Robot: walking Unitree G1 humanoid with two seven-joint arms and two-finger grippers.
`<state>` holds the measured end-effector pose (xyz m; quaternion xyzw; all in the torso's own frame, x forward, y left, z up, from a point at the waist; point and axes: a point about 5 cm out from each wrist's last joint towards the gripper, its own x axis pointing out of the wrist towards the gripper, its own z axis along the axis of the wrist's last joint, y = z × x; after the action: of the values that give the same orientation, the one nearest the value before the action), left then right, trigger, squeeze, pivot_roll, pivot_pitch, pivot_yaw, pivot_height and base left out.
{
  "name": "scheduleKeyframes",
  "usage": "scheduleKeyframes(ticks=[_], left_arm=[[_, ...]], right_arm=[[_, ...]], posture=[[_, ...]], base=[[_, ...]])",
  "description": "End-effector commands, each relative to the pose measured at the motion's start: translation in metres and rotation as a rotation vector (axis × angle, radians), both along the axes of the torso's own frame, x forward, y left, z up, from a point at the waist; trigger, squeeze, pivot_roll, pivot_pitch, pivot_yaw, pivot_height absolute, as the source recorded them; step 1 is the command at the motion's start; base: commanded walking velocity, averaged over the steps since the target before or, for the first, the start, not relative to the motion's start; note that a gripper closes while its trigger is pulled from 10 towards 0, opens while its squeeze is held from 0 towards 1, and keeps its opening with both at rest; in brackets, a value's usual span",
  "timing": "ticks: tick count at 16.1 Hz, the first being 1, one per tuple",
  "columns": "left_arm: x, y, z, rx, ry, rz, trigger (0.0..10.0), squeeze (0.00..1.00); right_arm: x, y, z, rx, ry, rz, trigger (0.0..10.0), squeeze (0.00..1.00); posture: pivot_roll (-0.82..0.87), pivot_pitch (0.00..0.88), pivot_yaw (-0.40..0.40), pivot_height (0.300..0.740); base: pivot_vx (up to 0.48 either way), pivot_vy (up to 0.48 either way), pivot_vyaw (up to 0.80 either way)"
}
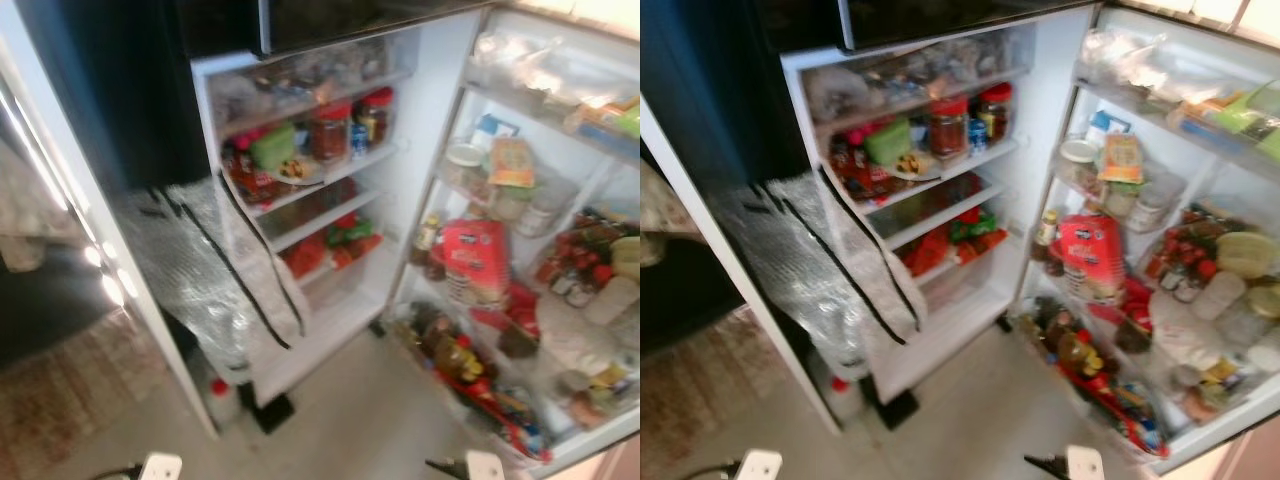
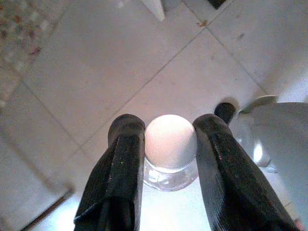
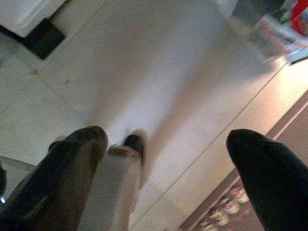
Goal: Restocking fridge
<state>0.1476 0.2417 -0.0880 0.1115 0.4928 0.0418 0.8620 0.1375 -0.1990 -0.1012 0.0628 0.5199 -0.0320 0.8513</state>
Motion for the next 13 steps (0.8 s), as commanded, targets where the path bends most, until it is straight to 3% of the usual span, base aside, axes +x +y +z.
scheduleKeyframes(ticks=[1,7,9,13], left_arm=[[-0.0064,0.0034,-0.0017,0.014,0.024,0.009,10.0,0.00],[-0.0058,0.0037,-0.0014,0.016,0.022,0.003,10.0,0.00],[-0.0060,0.0035,-0.0015,0.016,0.020,0.002,10.0,0.00],[-0.0057,-0.0002,-0.0018,-0.026,-0.007,0.022,10.0,0.00]], right_arm=[[-0.0008,0.0044,-0.0008,0.017,0.003,0.016,10.0,0.00],[-0.0014,0.0091,-0.0014,0.055,0.006,0.035,10.0,0.00],[-0.0009,0.0085,-0.0010,0.046,0.001,0.050,10.0,0.00],[-0.0021,0.0078,-0.0012,0.068,-0.005,0.009,10.0,0.00]], posture=[[0.07,0.000,-0.024,0.740],[0.06,0.000,-0.018,0.740],[0.05,0.000,-0.018,0.740],[0.05,0.000,-0.021,0.740]], base=[[0.000,-0.424,0.80],[0.000,-0.422,0.00],[0.000,-0.399,0.66],[0.000,0.000,0.00]])
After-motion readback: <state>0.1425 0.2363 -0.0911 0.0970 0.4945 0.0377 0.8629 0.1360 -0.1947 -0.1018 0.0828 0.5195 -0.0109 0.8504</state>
